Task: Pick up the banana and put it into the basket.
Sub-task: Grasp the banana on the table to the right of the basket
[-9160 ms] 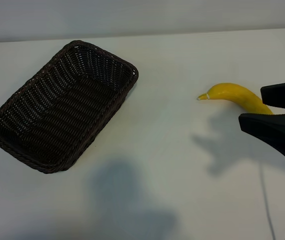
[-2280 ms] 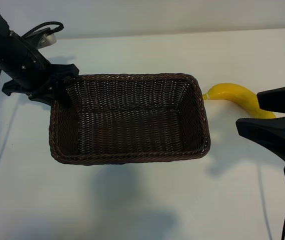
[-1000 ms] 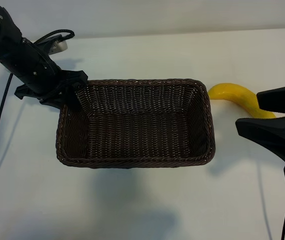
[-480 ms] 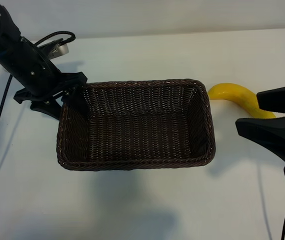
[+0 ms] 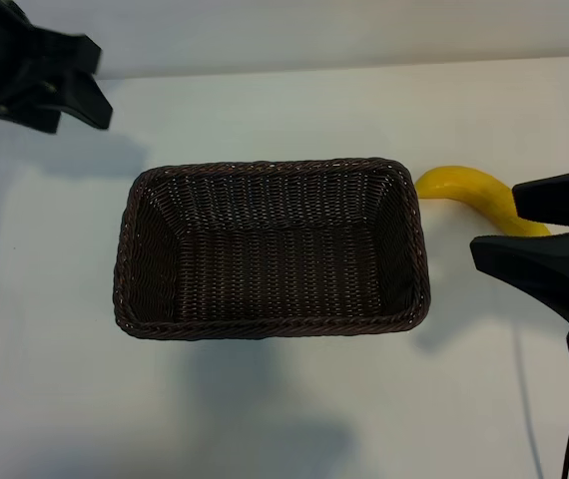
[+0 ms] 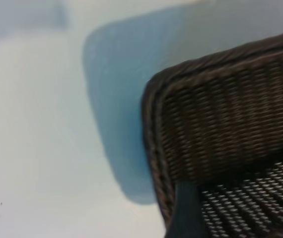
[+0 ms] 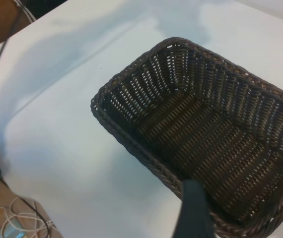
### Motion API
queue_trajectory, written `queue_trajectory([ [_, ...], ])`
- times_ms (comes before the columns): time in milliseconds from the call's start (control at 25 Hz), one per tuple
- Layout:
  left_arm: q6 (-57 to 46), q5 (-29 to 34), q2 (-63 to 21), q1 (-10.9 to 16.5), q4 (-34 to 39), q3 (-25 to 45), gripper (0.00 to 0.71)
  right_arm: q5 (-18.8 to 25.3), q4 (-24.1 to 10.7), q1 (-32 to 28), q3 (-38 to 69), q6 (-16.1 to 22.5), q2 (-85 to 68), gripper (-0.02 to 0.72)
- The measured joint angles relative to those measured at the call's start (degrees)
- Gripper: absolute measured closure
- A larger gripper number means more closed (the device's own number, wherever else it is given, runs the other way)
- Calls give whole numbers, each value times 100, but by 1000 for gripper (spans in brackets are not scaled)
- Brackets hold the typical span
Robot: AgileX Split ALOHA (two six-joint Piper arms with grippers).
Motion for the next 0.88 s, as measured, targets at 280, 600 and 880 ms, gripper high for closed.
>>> queue_trajectory([
  [280,918,-44,-1141,0,-1359,1497,137,0,0,0,0,0,0,178],
  [600,1705,-998,-2260,0,-2005,3539,137,0,-11,0,0,-53,0,178],
  [880,1600,-1291,-2674,0,-1779,3709,137,255,-155,0,-132,-67,0,178],
])
